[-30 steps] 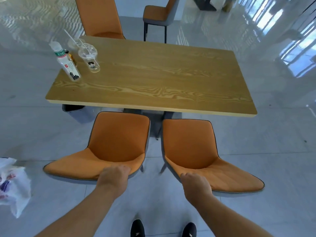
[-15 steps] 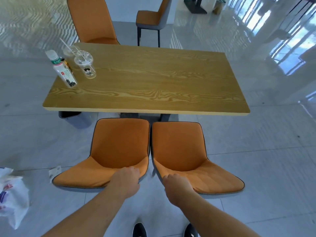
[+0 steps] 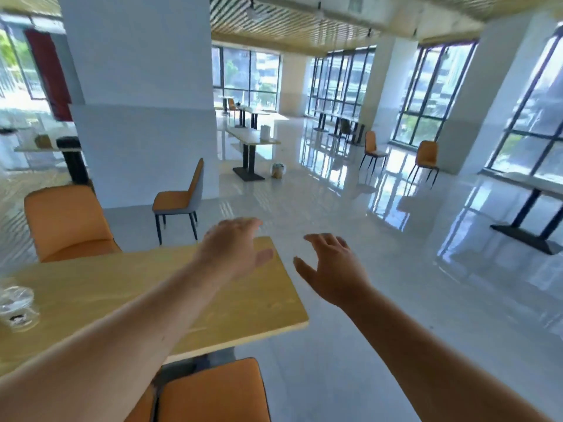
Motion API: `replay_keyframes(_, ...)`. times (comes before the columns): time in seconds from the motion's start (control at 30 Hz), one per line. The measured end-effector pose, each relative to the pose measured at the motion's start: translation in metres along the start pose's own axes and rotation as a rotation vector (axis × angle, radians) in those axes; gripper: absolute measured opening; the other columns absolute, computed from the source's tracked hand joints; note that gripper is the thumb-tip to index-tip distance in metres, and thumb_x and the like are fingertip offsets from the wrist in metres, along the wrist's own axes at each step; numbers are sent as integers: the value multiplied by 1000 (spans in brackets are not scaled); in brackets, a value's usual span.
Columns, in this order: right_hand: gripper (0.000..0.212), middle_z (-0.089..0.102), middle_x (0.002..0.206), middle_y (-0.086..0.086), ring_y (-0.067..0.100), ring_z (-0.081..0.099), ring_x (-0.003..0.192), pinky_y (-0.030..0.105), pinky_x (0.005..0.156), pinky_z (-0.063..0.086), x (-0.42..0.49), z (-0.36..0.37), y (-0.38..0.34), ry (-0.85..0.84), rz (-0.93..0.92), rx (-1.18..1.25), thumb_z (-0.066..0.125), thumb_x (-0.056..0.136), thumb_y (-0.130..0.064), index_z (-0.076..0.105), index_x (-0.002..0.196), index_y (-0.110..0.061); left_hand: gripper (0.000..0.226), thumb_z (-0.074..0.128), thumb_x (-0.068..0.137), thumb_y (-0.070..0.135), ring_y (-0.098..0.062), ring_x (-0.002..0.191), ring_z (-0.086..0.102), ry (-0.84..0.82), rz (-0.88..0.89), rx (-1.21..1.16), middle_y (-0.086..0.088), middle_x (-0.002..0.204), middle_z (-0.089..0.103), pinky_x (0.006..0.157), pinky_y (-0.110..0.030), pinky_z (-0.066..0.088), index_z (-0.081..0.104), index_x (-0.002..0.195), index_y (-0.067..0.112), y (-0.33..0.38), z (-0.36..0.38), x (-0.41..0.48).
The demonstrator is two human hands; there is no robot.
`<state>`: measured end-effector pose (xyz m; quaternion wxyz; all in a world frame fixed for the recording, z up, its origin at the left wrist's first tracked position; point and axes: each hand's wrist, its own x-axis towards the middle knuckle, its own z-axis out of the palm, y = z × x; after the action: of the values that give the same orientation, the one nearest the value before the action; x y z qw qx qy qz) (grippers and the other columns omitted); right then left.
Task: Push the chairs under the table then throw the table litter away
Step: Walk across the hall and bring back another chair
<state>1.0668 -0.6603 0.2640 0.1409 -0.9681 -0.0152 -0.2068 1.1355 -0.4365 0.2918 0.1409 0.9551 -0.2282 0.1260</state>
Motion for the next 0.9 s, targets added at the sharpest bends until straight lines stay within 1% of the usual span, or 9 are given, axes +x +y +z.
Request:
replay_keyframes(0.1, 71, 57, 143, 0, 26, 45, 135, 45, 106, 44, 23, -109, 70, 131, -48, -136, 45, 91, -72, 50, 146, -26, 85, 56, 81, 80, -26, 136, 50, 142, 125, -33, -1, 150, 55, 108, -46, 44, 48, 149, 29, 104, -52, 67)
replay_keyframes(0.17, 74, 56, 143, -2, 24, 45, 134, 44, 107, 43, 31, -176, 121, 216, -58, -203, 42, 89, -75, 50, 145, -28, 85, 53, 76, 83, -23, 130, 55, 241, 188, -73, 3, 144, 61, 104, -42, 48, 53, 144, 32, 176, -76, 105)
replay_keyframes(0.23, 76, 57, 142, -3, 24, 45, 134, 44, 108, 42, 38, -232, 162, 283, -52, -257, 40, 86, -77, 51, 143, -29, 84, 49, 74, 84, -24, 124, 60, 341, 257, -70, 3, 139, 65, 98, -41, 49, 57, 140, 33, 234, -92, 135)
replay_keyframes(0.33, 76, 58, 140, -1, 26, 46, 133, 45, 108, 43, 52, -300, 220, 364, -38, -311, 38, 84, -77, 52, 141, -29, 80, 52, 78, 81, -25, 123, 61, 442, 334, -55, 3, 139, 65, 96, -41, 49, 57, 140, 32, 309, -103, 177)
replay_keyframes(0.4, 75, 59, 138, -1, 26, 47, 132, 45, 107, 43, 63, -328, 252, 409, -26, -333, 39, 84, -76, 53, 140, -28, 77, 54, 80, 79, -25, 122, 61, 476, 368, -56, 2, 139, 65, 96, -41, 49, 58, 140, 30, 344, -101, 201)
replay_keyframes(0.5, 72, 62, 131, -1, 27, 50, 126, 47, 104, 44, 79, -341, 304, 440, 5, -332, 39, 85, -76, 56, 135, -28, 73, 58, 82, 76, -26, 122, 60, 475, 401, -73, 2, 137, 66, 96, -41, 48, 58, 139, 31, 385, -82, 241)
replay_keyframes(0.6, 72, 60, 134, -3, 26, 49, 129, 46, 104, 43, 100, -327, 350, 435, 18, -330, 39, 86, -77, 52, 140, -30, 73, 57, 83, 76, -26, 124, 57, 420, 410, -68, 3, 138, 64, 96, -42, 47, 54, 141, 32, 406, -45, 284)
replay_keyframes(0.73, 77, 56, 142, -3, 26, 45, 133, 45, 108, 40, 153, -298, 415, 350, 46, -396, 36, 85, -79, 48, 143, -31, 78, 56, 82, 79, -24, 124, 57, 348, 412, -69, 4, 141, 62, 96, -43, 49, 52, 142, 31, 419, 17, 364)
replay_keyframes(0.9, 73, 54, 145, -3, 23, 42, 137, 45, 109, 41, 250, -275, 493, 278, 77, -465, 41, 86, -78, 44, 143, -33, 82, 54, 79, 81, -25, 125, 57, 301, 399, -119, 4, 141, 61, 99, -45, 51, 52, 143, 30, 423, 80, 495)
